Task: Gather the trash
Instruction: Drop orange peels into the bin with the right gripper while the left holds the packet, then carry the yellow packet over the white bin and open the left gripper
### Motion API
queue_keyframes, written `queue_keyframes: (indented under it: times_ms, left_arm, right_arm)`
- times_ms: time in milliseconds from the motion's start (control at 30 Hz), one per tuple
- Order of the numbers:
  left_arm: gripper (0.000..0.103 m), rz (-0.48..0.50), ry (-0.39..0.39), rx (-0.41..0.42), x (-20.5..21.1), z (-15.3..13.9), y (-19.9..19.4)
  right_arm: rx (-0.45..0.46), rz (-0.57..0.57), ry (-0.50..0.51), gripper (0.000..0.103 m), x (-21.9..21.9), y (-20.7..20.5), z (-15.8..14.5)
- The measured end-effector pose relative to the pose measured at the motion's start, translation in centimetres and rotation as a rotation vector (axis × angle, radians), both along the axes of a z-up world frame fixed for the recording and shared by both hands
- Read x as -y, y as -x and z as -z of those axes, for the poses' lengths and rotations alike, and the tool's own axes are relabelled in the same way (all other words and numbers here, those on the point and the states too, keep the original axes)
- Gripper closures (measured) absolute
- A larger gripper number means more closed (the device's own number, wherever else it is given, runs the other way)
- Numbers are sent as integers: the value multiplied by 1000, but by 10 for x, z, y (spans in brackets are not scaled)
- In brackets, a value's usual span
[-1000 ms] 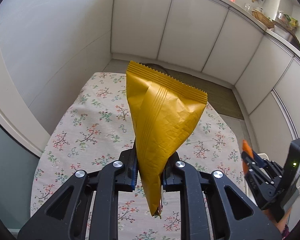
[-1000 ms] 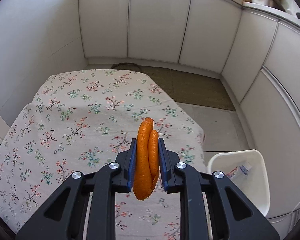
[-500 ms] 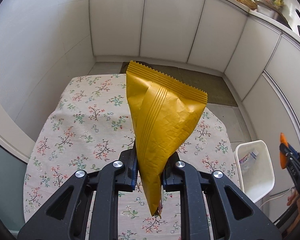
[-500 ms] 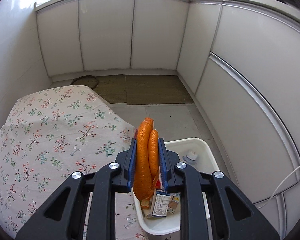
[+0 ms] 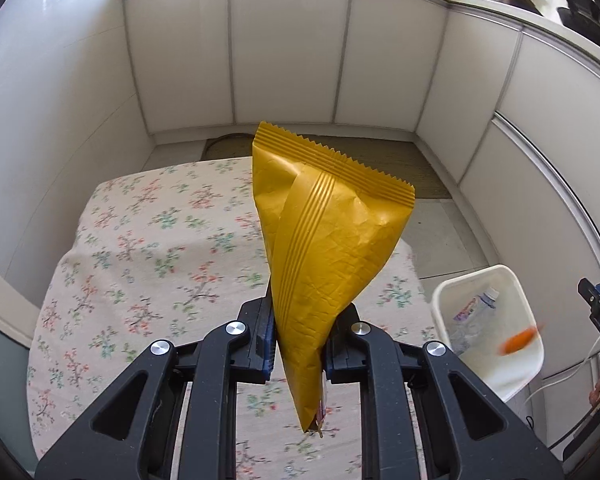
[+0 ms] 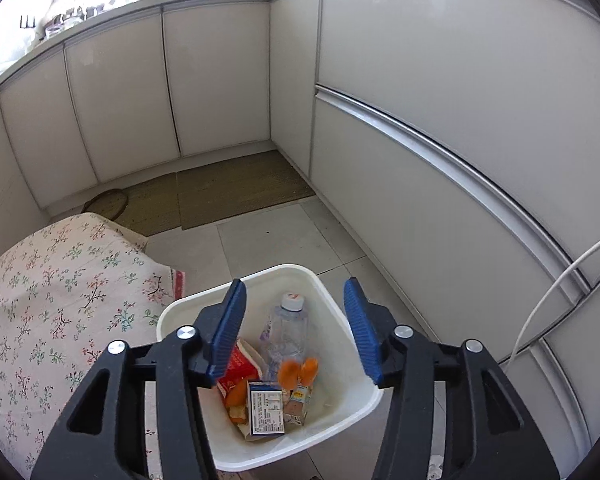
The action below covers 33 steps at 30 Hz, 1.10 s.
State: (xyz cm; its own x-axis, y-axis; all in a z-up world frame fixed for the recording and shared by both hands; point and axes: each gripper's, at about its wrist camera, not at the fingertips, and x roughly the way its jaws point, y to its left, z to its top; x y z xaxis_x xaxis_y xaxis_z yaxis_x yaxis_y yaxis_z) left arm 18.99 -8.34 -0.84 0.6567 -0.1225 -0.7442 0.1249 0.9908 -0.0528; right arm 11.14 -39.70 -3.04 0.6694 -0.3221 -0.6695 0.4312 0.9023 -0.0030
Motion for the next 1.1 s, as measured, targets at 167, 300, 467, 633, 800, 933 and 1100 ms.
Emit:
queue_keyframes:
  times_ms: [167,300,467,633,800,933,1100]
  left_arm:
    - [86,88,17,35,41,0,7]
    - [86,158,31,85,75,-7,13]
    - [86,251,16,115,123,-3,21]
    - [86,331,36,92,170,4,28]
    - [84,410,41,82,215,8,37]
    - [79,448,48,77,240,8,37]
    - [63,481,63,65,262,7,36]
  right_arm:
    - [20,52,-24,35,29,21,0]
    - [12,95,-37,30,50,34,5]
    - [1,158,-23,23,76,49,10]
    - [2,197,-50,23,99,64,11]
    - [-1,223,-68,19,111,70,14]
    - [6,239,-81,19,120,78,16]
    - [36,263,-98,17,126,86,14]
